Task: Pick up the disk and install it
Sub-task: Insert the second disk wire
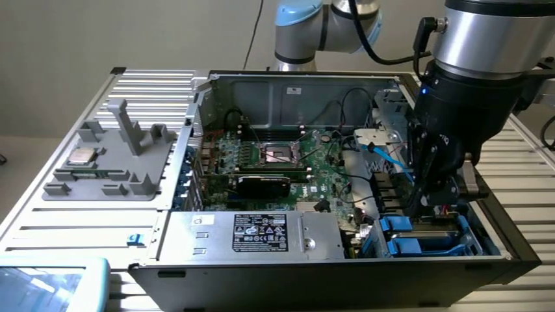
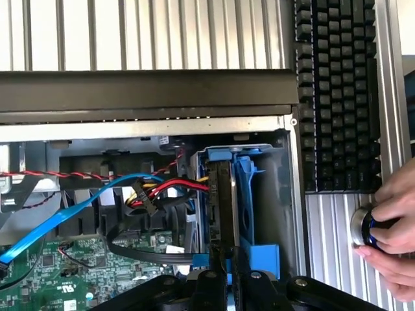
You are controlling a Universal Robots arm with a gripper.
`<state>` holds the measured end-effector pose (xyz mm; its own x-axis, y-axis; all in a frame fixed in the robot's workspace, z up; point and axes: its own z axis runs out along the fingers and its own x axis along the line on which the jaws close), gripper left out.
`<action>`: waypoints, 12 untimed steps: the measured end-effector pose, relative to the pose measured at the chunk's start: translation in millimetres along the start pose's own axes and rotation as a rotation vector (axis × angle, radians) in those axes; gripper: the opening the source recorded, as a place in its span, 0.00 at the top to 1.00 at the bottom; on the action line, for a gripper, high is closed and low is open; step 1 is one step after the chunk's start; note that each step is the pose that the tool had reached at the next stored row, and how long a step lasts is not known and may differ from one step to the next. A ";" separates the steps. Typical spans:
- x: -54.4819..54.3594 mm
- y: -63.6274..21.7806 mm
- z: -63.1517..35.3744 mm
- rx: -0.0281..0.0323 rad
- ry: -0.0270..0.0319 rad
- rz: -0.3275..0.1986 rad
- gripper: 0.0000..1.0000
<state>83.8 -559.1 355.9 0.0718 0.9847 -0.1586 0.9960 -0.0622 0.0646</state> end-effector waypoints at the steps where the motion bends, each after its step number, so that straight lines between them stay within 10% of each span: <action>1: 0.0 2.1 0.2 0.0038 -0.0032 -0.002 0.84; 12: 1.5 22.2 1.6 0.0235 -0.0106 -0.012 0.84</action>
<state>106.1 -559.3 355.5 0.0605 0.9836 -0.1697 0.9977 -0.0546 0.0395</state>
